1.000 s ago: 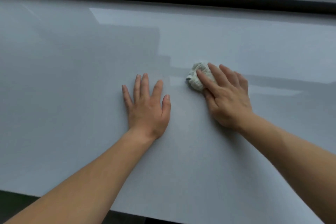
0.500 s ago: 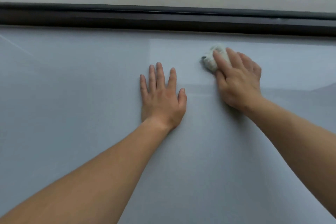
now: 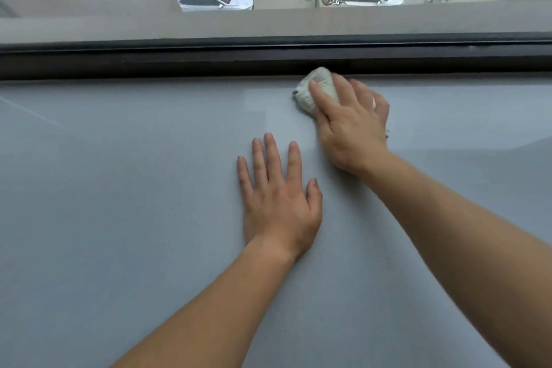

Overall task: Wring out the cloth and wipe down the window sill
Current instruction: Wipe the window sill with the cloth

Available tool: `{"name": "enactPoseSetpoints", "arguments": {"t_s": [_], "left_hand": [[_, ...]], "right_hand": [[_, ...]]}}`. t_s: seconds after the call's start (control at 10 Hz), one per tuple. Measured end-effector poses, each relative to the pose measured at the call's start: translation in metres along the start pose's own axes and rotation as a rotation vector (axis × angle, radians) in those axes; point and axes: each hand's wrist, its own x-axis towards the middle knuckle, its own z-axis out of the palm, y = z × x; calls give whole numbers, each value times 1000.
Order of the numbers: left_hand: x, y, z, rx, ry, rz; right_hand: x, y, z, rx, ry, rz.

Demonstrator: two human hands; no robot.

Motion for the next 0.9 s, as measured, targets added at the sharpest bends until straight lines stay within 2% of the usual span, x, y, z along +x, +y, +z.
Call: {"name": "enactPoseSetpoints", "arguments": {"t_s": [0.1, 0.2, 0.3, 0.4, 0.5, 0.6, 0.7, 0.8, 0.9], "left_hand": [[0, -1, -1, 2, -4, 2], [-1, -1, -2, 1, -10, 0], [-1, -1, -1, 3, -15, -2], [-1, 0, -1, 7, -21, -7], [-1, 1, -1, 14, -18, -7], [-1, 2, 0, 14, -16, -9], [-3, 3, 0, 16, -22, -5], [-3, 2, -1, 14, -19, -12], [-2, 2, -2, 11, -23, -15]], "right_hand": [[-3, 31, -8, -15, -42, -201], [-1, 76, -18, -27, -13, -108], [-11, 123, -28, -10, 45, 69], [-23, 115, -22, 37, 118, 353], [-39, 85, -16, 12, 60, 224], [-53, 110, -23, -38, -27, -36], [-51, 128, -28, 7, 46, 229], [-70, 94, -20, -13, 50, 239], [-104, 93, -20, -46, -36, -46]]}}
